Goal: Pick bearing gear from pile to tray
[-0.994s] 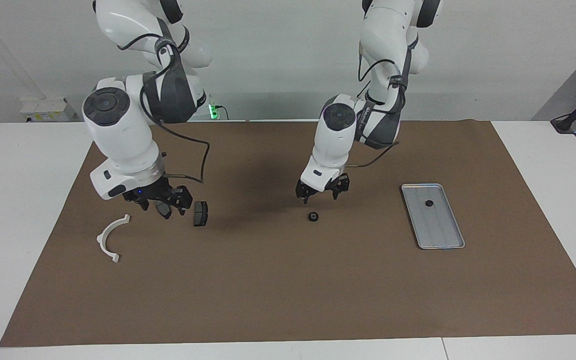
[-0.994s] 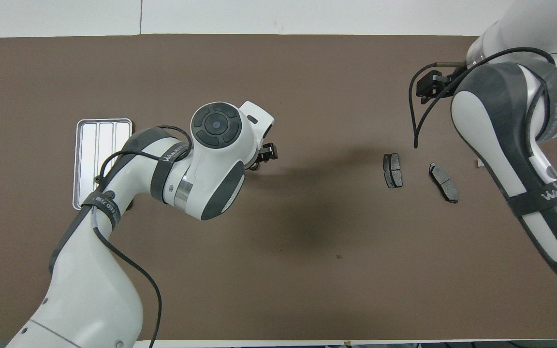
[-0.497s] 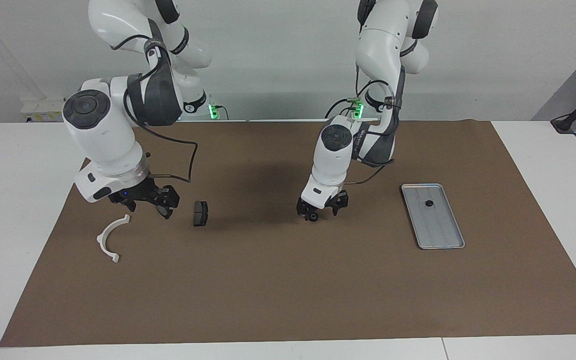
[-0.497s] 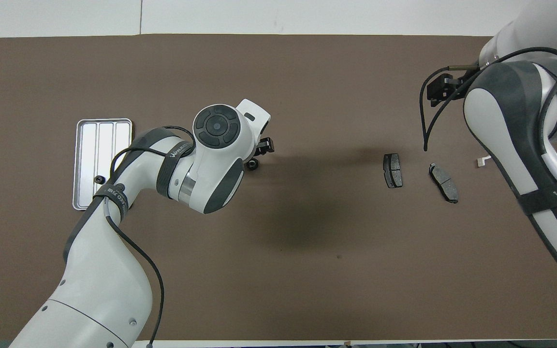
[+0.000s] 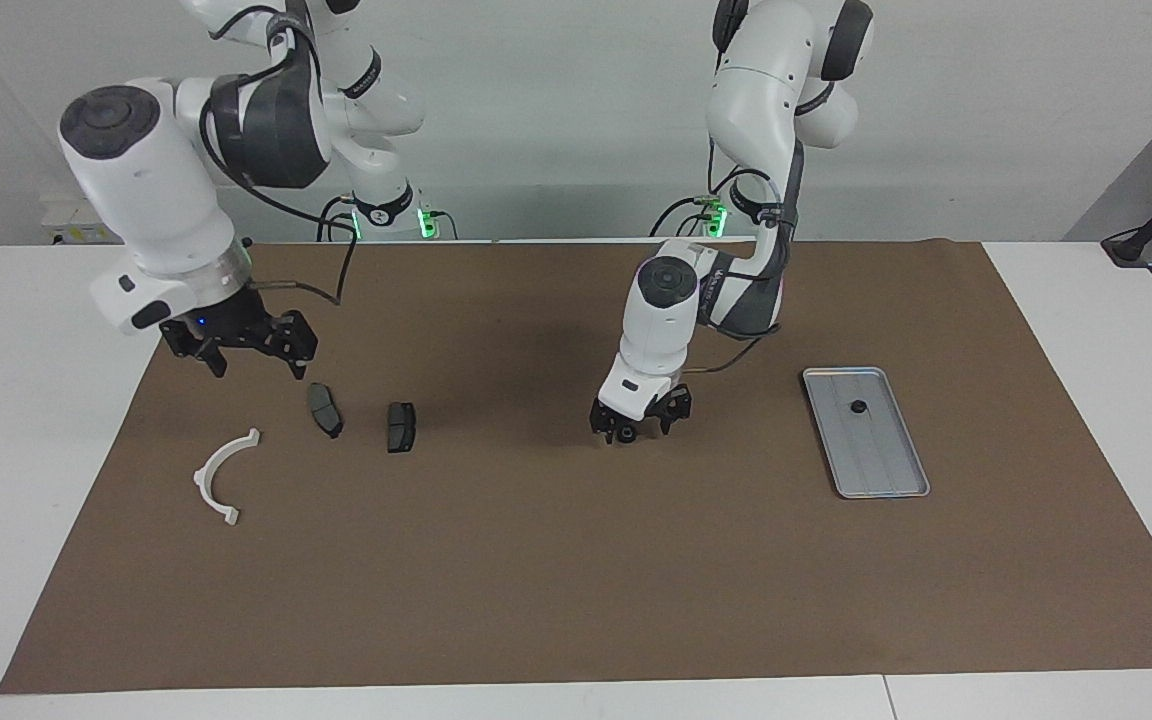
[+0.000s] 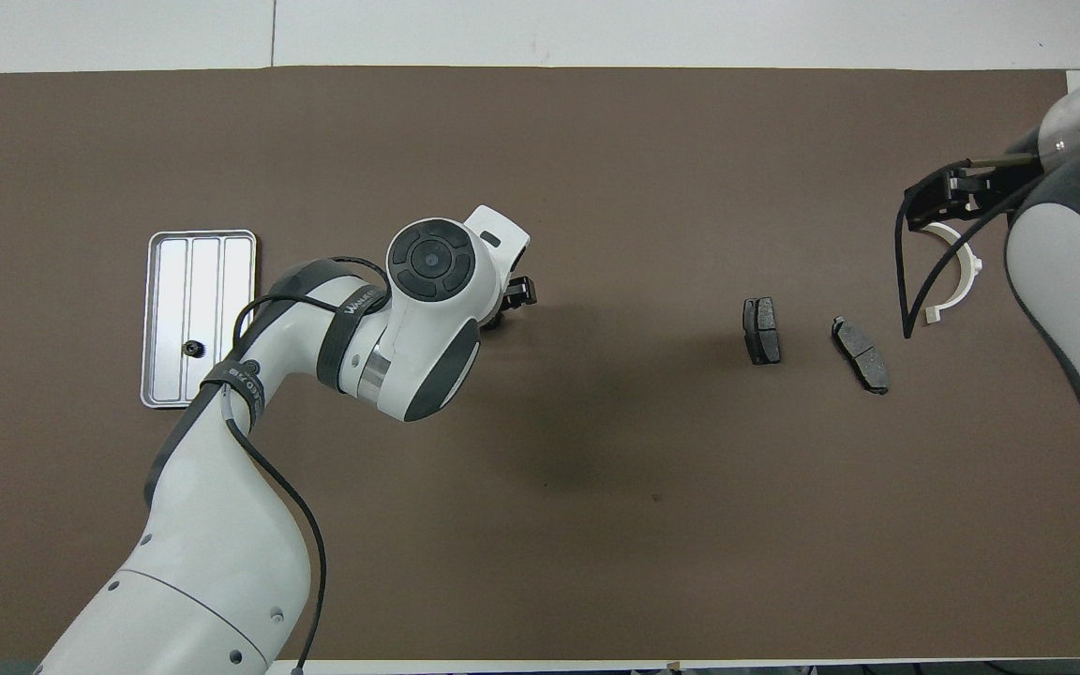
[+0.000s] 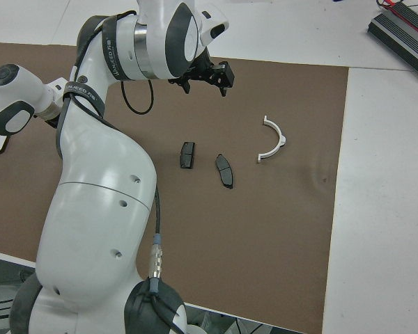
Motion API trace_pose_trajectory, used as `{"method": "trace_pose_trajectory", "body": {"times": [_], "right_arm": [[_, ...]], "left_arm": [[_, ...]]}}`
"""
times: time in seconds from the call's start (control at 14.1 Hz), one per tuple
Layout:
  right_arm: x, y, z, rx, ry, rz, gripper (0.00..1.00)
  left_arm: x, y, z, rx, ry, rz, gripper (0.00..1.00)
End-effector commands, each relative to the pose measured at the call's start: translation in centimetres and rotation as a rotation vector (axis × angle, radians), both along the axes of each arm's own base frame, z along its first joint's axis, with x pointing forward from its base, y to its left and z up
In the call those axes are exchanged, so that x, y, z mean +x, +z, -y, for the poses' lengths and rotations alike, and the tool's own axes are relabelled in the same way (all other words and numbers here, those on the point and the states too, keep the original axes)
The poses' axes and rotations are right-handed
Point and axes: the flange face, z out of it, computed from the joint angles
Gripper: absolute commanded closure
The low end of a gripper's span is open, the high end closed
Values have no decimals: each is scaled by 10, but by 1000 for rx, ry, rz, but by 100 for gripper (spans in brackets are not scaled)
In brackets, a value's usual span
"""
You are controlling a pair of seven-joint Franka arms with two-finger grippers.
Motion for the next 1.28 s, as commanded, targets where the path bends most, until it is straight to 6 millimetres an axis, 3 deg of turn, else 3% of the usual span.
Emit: {"method": "trace_pose_trajectory", "body": {"times": [0.0, 0.21, 0.43, 0.5, 0.57, 0.71, 0.92, 1.06, 1.21], "right_arm": [[-45, 36, -1, 22, 24, -12, 0], [-81, 69, -6, 25, 28, -26, 0], [-96, 71, -12, 23, 34, -79, 0], [-97, 72, -16, 22, 30, -77, 0], [-97, 74, -17, 23, 12, -74, 0], [-98, 76, -20, 24, -6, -71, 0], [-99, 79, -20, 24, -6, -61, 0], [-98, 80, -21, 29, -9, -56, 0], [-97, 81, -22, 31, -22, -50, 0]], "left_arm": [[-3, -11, 6, 14, 9, 13, 4], [-4, -10, 6, 19, 10, 6, 5], [-7, -11, 5, 38, 9, -21, 8], [-7, -10, 6, 38, 6, -21, 14], [-5, -7, 7, 38, 9, -21, 30], [0, 3, 7, 34, 10, -18, 100], [20, 32, 2, 43, 24, -34, 100], [56, 80, -43, 64, 61, -62, 100], [78, 148, -115, 68, -22, -104, 100]]}}
